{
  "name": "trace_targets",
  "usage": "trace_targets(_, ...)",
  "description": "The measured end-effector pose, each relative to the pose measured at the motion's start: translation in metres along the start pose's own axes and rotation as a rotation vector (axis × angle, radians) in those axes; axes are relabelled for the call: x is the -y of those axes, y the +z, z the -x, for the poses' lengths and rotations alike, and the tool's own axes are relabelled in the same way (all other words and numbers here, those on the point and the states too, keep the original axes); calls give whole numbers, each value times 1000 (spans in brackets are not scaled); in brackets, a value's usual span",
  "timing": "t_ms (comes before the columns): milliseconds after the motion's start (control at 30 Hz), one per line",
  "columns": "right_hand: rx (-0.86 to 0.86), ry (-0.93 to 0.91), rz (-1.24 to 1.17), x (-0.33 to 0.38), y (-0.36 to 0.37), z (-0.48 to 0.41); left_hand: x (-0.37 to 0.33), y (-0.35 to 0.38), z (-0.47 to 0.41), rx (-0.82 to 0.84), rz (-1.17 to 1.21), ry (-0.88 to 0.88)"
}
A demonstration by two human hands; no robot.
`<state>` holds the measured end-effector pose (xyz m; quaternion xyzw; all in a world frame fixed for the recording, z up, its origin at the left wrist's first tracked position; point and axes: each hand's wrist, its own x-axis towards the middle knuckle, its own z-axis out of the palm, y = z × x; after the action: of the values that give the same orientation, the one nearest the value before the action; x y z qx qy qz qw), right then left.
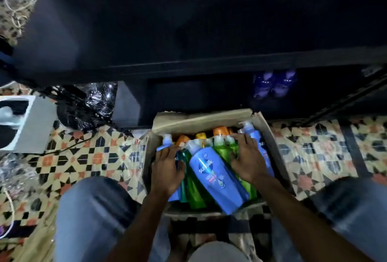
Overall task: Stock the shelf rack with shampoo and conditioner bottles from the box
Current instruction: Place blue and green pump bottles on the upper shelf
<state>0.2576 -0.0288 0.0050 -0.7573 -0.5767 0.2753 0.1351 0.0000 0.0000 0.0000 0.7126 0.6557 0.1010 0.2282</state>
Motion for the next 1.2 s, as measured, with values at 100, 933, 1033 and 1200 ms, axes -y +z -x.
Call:
trace_targets(100, 13, -10, 81, -4, 5, 19, -2, 5, 16, 66, 37, -17)
trace_targets(933, 262, 347, -9, 7, 41, 25, -37, 32, 24, 98, 768, -603)
trace_targets(1033, 216, 409, 85, 23, 44, 28, -7, 35, 20, 55, 765, -650)
trace_targets(1200, 156, 407, 43, 23, 40, 31, -30, -7, 34, 56, 884, -663)
